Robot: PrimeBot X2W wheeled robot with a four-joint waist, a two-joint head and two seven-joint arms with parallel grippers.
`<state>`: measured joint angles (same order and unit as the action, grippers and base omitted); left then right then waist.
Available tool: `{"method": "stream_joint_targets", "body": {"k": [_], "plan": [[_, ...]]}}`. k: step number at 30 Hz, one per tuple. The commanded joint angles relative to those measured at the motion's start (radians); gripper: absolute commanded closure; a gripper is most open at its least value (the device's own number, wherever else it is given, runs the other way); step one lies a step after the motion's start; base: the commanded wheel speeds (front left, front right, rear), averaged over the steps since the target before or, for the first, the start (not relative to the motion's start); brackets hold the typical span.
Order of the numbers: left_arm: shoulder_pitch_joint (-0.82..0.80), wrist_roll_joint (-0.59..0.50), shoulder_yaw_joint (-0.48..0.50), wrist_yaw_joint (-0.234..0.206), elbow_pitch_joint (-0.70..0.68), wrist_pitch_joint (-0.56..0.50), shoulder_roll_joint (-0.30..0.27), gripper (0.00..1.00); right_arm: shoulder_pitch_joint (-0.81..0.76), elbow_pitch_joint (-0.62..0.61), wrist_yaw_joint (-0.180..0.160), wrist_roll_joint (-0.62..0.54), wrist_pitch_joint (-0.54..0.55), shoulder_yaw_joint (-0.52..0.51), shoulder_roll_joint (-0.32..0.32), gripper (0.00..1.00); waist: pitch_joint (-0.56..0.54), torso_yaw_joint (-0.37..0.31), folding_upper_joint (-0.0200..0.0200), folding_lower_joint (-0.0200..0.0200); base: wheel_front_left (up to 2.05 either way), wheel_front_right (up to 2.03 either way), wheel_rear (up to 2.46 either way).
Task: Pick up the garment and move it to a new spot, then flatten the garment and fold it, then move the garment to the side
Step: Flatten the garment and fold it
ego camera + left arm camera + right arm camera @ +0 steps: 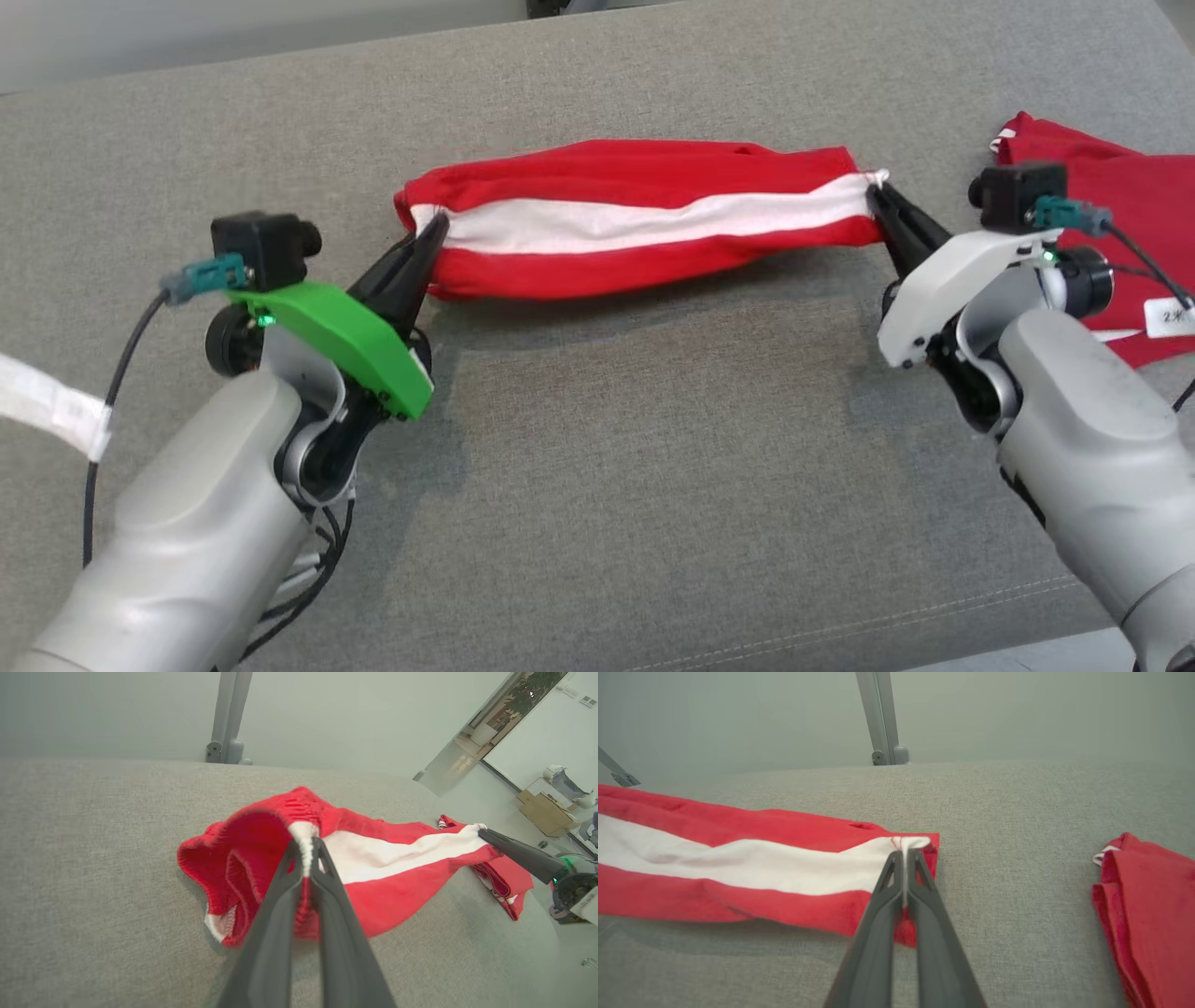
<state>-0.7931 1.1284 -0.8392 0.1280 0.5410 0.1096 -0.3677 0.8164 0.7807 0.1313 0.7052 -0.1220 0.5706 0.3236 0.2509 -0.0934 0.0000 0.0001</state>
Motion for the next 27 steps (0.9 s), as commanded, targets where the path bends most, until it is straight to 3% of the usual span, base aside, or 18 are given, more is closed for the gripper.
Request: {"method": "stream_joint_targets", "body": {"k": [1, 2, 4, 9, 14, 20, 27], "plan": [[0.029, 0.013, 0.001, 0.004, -0.007, 0.028, -0.012, 1.00, -0.026, 0.007, -0.001, 0.022, -0.020, 0.011, -0.012, 0.95, 0.004, 0.003, 0.0000, -0.0001, 0.00, 0.00, 0.00], [0.053, 0.015, -0.003, 0.004, -0.010, 0.045, -0.014, 1.00, -0.041, 0.011, -0.001, 0.040, -0.035, 0.014, -0.022, 0.72, 0.002, 0.004, 0.0000, -0.0001, 0.00, 0.00, 0.00], [0.092, 0.026, -0.004, 0.004, -0.009, 0.076, -0.017, 1.00, -0.060, 0.012, -0.001, 0.060, -0.063, 0.025, -0.024, 0.00, -0.007, 0.004, 0.0000, -0.0001, 0.00, 0.00, 0.00], [0.182, 0.047, 0.031, 0.003, -0.002, 0.128, -0.031, 1.00, -0.104, -0.021, -0.001, 0.021, -0.116, 0.081, -0.046, 0.00, -0.037, -0.014, 0.0000, -0.0001, 0.00, 0.00, 0.00], [0.269, 0.047, 0.092, -0.007, -0.005, 0.150, -0.029, 1.00, -0.171, -0.077, -0.001, -0.114, -0.142, 0.085, -0.063, 0.00, -0.073, -0.036, 0.0000, -0.0001, 0.00, 0.00, 0.00], [0.379, -0.005, 0.242, -0.024, -0.056, 0.154, 0.016, 1.00, -0.339, -0.170, -0.001, -0.338, -0.144, -0.132, -0.127, 0.00, -0.091, -0.044, 0.0000, -0.0001, 0.00, 0.00, 0.00], [0.450, -0.079, 0.316, -0.014, -0.079, 0.154, 0.064, 1.00, -0.459, -0.185, -0.001, -0.464, -0.145, -0.312, -0.199, 0.00, -0.102, -0.035, 0.0000, -0.0001, 0.00, 0.00, 0.00]]}}
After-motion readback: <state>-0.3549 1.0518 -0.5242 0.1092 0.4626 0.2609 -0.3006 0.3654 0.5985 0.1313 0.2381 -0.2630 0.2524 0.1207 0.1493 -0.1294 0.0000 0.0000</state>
